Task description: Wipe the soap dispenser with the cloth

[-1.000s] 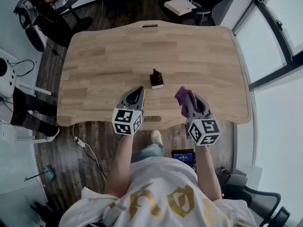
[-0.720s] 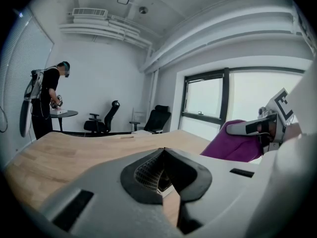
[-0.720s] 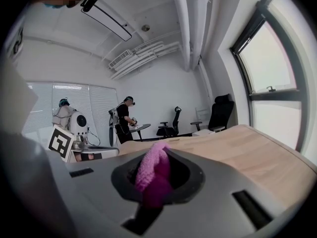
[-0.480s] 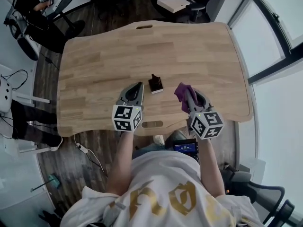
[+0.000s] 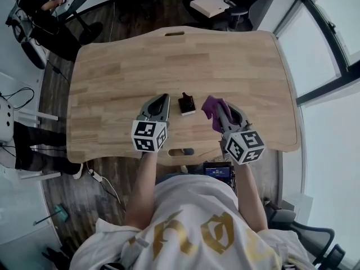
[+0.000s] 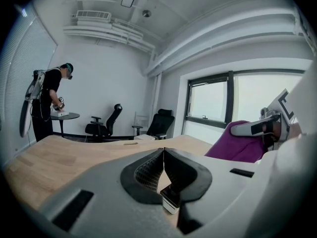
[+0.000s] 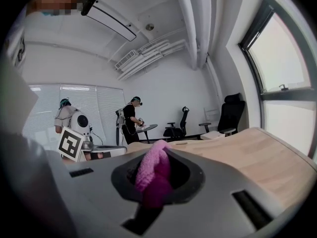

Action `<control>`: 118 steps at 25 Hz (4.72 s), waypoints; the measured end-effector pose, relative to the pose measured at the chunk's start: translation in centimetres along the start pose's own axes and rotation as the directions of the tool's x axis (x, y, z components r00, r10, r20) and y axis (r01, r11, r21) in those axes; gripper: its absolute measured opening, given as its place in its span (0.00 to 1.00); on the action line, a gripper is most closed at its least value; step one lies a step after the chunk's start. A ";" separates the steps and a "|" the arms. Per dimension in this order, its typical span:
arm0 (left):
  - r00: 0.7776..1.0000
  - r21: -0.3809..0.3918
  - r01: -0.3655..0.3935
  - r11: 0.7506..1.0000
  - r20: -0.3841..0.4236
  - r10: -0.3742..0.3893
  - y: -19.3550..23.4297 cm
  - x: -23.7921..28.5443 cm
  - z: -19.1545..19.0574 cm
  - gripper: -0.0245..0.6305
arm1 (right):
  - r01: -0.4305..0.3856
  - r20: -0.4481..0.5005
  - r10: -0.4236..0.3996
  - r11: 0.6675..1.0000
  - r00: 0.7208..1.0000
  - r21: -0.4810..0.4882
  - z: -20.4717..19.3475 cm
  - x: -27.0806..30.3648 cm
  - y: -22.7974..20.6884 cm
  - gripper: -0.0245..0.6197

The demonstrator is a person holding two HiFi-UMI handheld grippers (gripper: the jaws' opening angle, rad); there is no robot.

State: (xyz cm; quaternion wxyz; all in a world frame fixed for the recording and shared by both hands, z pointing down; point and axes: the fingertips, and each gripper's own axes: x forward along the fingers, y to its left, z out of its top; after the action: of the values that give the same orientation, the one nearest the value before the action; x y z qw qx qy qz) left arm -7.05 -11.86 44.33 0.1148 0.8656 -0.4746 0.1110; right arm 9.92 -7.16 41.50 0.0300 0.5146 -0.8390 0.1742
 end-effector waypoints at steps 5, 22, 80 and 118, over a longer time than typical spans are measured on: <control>1.000 0.014 0.015 1.000 0.001 -0.015 0.4 0.8 0.4 0.05 | -0.009 0.002 0.009 1.000 1.000 0.013 0.1 1.5 -0.4 0.07; 0.994 -0.061 0.065 0.996 -0.087 -0.070 1.8 2.7 -3.9 0.05 | -0.002 -0.081 0.005 0.999 0.997 0.040 -2.5 3.9 -1.9 0.07; 0.771 0.197 0.603 0.773 -0.393 -0.501 -4.9 8.6 -17.6 0.62 | -0.051 -0.300 0.103 0.983 0.948 0.177 -10.2 9.2 -4.0 0.07; 0.787 0.297 0.571 0.765 -0.464 -0.407 -5.5 10.9 -18.9 0.61 | -0.042 -0.270 0.103 0.974 0.958 0.223 -8.9 9.4 -4.3 0.08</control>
State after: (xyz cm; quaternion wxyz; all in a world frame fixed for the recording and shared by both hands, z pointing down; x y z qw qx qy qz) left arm 1.72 -11.90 65.03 0.0382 0.9263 -0.1609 0.3387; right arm 8.14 -14.08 53.12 0.0859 0.4539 -0.8210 0.3356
